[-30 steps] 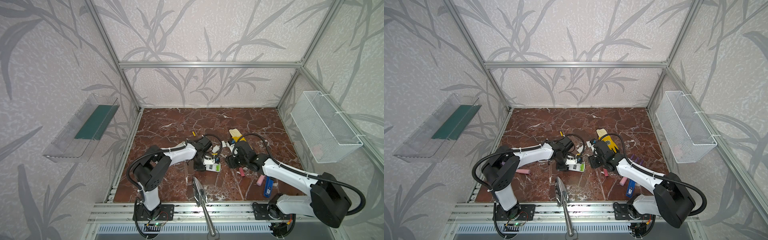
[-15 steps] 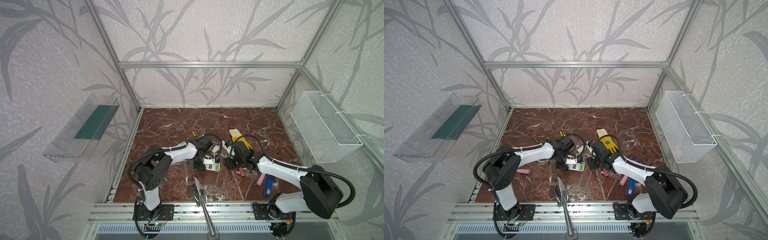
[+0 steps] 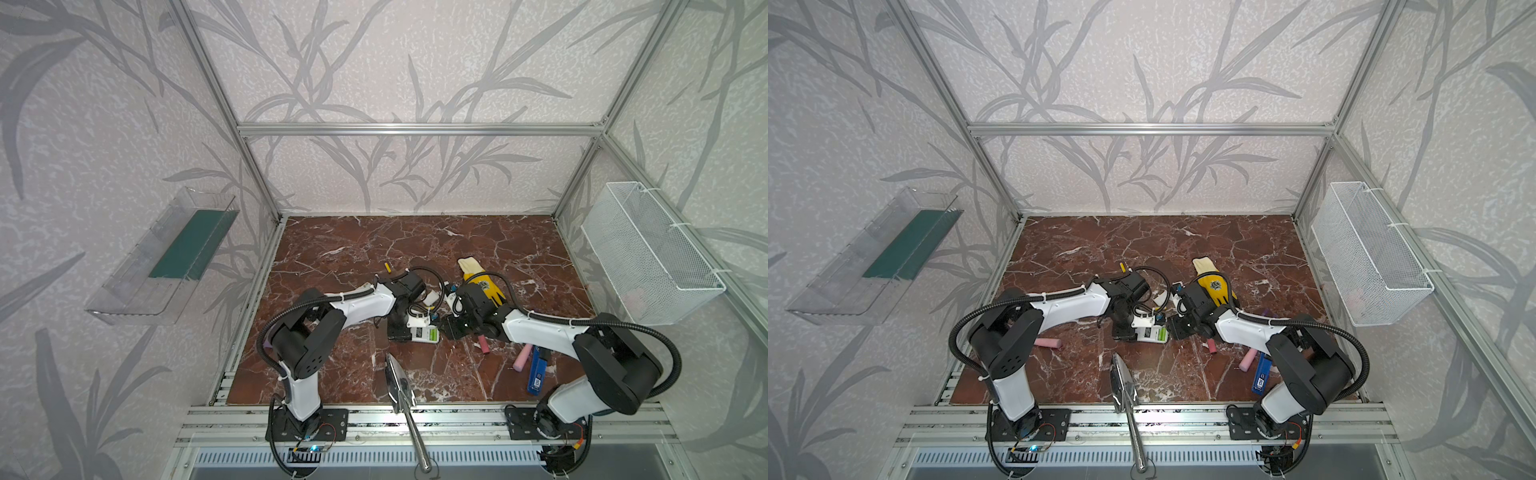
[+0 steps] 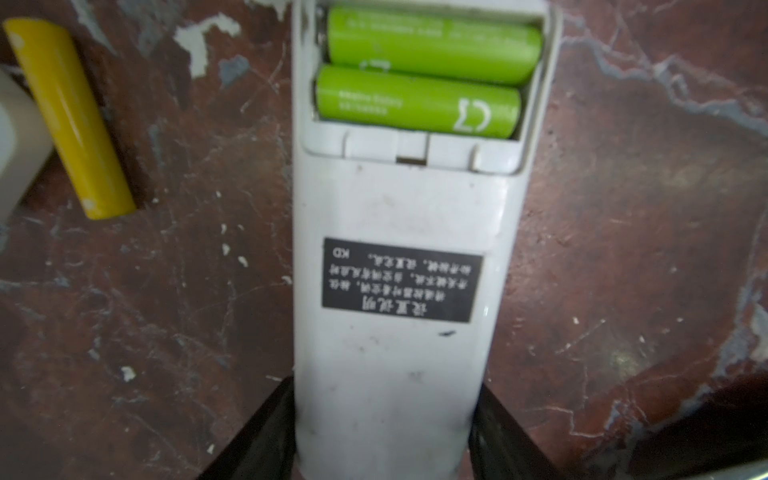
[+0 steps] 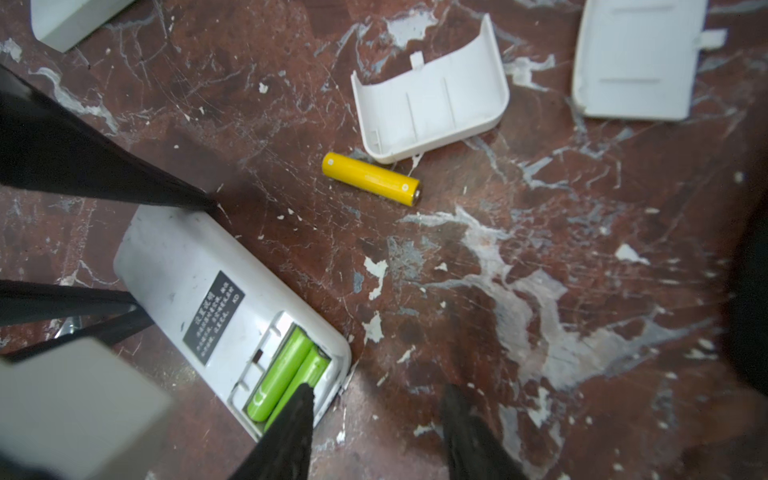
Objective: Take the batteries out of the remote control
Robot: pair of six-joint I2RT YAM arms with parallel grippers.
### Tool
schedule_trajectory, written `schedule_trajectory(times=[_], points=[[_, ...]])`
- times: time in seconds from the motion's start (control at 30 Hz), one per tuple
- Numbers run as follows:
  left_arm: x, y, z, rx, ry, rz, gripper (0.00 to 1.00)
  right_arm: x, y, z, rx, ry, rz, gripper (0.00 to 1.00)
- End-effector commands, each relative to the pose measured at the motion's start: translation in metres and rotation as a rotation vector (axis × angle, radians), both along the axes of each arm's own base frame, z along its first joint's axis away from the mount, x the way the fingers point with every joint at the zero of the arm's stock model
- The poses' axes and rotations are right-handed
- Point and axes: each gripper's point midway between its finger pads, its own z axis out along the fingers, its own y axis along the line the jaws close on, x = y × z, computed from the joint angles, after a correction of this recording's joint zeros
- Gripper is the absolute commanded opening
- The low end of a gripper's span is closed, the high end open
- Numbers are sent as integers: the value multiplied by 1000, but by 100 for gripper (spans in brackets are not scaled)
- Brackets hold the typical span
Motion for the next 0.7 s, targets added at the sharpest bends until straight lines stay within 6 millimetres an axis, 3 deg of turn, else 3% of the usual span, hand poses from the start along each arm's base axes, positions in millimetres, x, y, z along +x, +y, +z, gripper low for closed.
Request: schedule_trajectory(times=[0.0,0.43,0.67], points=[[1,16,-18,76,0,15,63,10,19,10,74,-23,27,48],[45,25,-9,24,-183,164,65,8,35,7,134,-8,98,46],[41,28,-8,21,-184,159,65,15,39,11,140,-40,107,52]])
